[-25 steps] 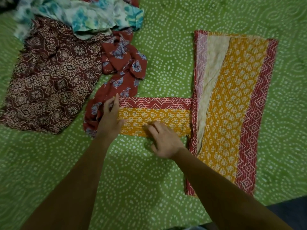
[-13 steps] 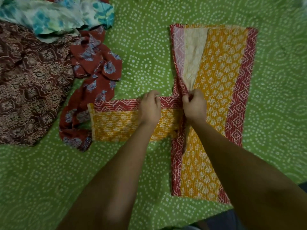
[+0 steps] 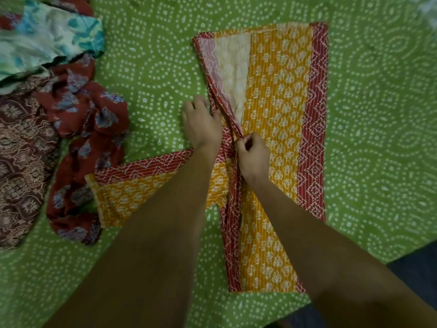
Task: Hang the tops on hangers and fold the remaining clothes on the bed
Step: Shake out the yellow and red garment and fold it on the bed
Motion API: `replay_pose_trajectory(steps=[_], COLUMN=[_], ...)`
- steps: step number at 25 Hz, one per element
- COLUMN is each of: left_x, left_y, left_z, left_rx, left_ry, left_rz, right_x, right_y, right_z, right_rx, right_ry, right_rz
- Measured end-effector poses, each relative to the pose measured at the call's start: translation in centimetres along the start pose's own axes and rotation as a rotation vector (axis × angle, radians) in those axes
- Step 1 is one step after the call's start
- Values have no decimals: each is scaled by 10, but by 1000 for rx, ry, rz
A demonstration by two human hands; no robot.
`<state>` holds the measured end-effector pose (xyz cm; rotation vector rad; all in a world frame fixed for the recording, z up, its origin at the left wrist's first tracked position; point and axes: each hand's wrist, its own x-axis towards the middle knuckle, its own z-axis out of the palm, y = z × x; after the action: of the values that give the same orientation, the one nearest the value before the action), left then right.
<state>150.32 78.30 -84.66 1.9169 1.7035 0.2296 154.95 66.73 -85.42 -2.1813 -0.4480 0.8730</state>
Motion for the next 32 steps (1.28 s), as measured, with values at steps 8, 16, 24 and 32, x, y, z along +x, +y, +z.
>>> replay_pose_trajectory(steps=[8, 16, 24, 32], left_x=[-12, -15, 12, 30], left_y=[-23, -34, -17, -10], left_z=[-6, -32, -33, -58], left_rx=[-68, 102, 403, 420], left_ry=[-293, -517, -572, -540], left_rz=[169, 258, 447, 1088], right_x=[-1, -15, -11, -13], right_y=[-1, -10, -1, -3], right_z=[0, 12, 19, 18], right_rx=[71, -295, -152, -31], right_ry=[9, 64, 57, 89], right_rz=[2, -340, -268, -218])
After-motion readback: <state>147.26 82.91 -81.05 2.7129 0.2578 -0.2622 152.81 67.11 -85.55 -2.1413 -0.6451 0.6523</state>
